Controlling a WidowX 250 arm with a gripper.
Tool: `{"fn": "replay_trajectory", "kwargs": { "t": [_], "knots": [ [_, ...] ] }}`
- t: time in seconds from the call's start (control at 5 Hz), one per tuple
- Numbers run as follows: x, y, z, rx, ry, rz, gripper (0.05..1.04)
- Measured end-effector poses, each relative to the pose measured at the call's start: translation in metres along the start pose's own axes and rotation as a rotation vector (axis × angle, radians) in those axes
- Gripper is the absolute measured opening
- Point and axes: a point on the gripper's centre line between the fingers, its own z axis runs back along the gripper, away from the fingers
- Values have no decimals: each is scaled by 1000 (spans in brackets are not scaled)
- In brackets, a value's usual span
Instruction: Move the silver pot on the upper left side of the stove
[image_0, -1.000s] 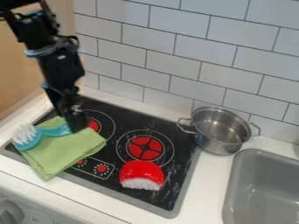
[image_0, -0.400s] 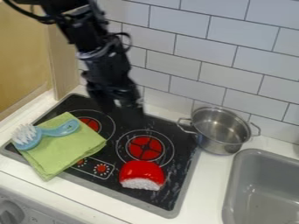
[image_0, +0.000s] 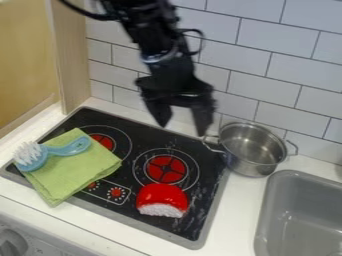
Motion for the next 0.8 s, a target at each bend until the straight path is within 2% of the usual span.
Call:
{"fn": "replay_trajectory", "kwargs": {
  "t": [0.4,0.8],
  "knots": [
    [15,-33,-33,91,-9,112,998],
    [27,-33,-54,141,-3,126,998]
  ]
}}
